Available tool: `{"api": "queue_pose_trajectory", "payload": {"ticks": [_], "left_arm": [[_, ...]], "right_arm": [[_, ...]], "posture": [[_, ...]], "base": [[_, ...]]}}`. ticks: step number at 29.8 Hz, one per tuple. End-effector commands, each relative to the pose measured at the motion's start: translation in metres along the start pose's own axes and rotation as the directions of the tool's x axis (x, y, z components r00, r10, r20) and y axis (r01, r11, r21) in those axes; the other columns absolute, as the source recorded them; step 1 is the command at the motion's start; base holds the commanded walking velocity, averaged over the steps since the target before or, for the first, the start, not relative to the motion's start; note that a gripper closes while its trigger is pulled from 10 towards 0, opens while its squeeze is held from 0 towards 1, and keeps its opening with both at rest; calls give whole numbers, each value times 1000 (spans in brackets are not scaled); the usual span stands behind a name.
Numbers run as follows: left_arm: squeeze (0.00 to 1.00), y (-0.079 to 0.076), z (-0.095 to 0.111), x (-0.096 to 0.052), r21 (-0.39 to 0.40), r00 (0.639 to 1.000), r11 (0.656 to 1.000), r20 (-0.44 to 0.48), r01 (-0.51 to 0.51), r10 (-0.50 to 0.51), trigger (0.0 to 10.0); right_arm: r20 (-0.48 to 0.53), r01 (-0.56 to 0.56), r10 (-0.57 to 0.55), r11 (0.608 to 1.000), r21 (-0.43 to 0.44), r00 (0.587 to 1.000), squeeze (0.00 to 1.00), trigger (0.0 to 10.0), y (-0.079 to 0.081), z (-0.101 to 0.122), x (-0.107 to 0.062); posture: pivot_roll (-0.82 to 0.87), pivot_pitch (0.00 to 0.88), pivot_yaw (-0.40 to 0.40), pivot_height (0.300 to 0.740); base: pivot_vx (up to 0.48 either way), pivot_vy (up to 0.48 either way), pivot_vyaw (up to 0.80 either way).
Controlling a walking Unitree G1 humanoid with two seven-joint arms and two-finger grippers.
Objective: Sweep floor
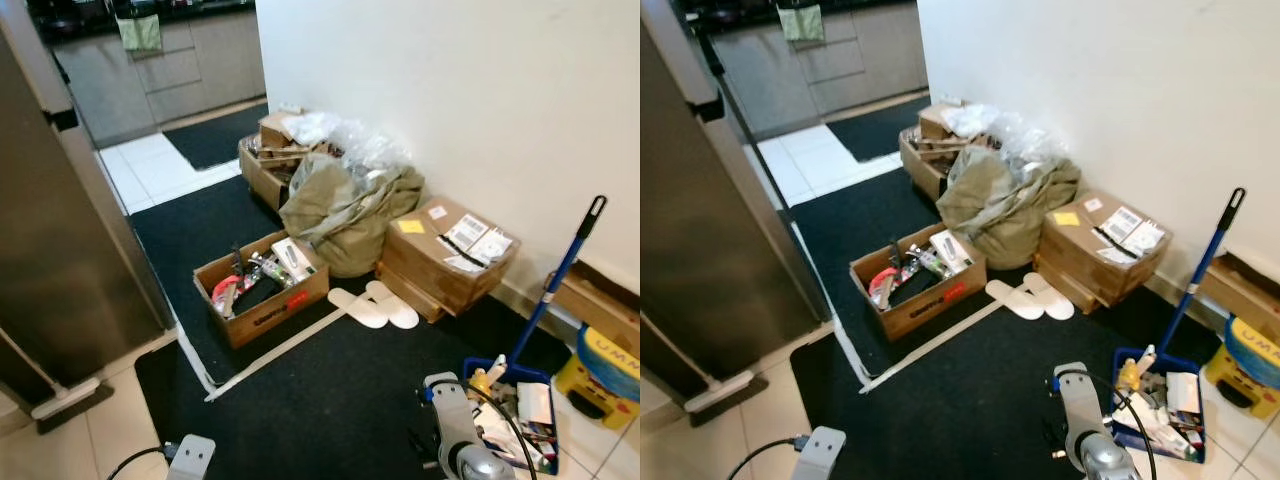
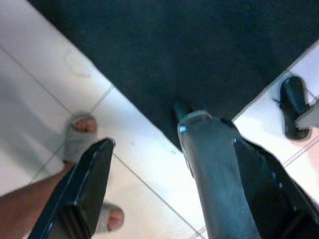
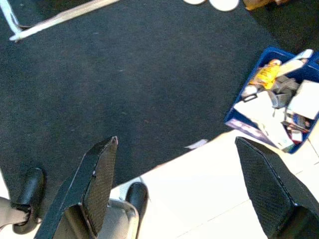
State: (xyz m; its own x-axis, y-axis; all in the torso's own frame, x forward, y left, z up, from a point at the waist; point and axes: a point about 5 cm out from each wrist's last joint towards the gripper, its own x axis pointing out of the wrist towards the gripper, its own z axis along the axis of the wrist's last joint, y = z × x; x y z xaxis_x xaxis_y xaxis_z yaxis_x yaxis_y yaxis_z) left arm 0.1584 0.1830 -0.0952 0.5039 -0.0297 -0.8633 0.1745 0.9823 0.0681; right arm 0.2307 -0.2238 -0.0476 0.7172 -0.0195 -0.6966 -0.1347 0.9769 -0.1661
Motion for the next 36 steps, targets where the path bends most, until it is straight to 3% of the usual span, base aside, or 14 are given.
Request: {"api": "queue_pose_trajectory", "payload": {"ticks": [1, 14, 19, 22, 25, 29, 36], "left_arm": [[0, 5, 2, 0, -3, 1000, 1000, 5, -10, 10, 10000], [0, 7, 3, 0, -2, 1000, 1000, 9, -11, 11, 10000], [0, 8, 4, 0, 3, 1000, 1000, 10, -12, 12, 10000], [0, 8, 4, 0, 3, 1000, 1000, 10, -12, 12, 10000], [0, 8, 4, 0, 4, 1000, 1000, 10, -12, 12, 10000], [0, 6, 2, 0, 2, 1000, 1000, 1, -12, 12, 10000], [0, 6, 1, 0, -1, 1000, 1000, -4, -12, 12, 10000]], "right_arm": [[-6, -2, 2, 1000, 4, 1000, 0, 10000, 1, 0, 0], [59, -13, 12, 1000, 26, 998, 0, 10000, -2, 15, 2], [140, -80, 75, 996, 29, 987, 0, 10000, 1, 31, 4], [140, -80, 75, 996, 29, 987, 0, 10000, 1, 31, 4], [166, -118, 113, 993, 24, 980, 0, 10000, 4, 36, 4], [209, -215, 223, 975, -60, 952, 0, 10000, 13, 47, 4], [218, -243, 256, 966, -87, 942, 0, 10000, 17, 51, 4]], "posture": [[-106, 0, 68, 740], [-106, 0, 67, 740], [-107, 0, 67, 740], [-107, 0, 67, 740], [-107, 0, 67, 740], [-106, 0, 65, 740], [-106, 0, 65, 740]], "base": [[0, -469, 0], [0, -469, 0], [0, -469, 0], [0, -469, 0], [0, -469, 731], [0, -469, 738], [0, -469, 735]]}}
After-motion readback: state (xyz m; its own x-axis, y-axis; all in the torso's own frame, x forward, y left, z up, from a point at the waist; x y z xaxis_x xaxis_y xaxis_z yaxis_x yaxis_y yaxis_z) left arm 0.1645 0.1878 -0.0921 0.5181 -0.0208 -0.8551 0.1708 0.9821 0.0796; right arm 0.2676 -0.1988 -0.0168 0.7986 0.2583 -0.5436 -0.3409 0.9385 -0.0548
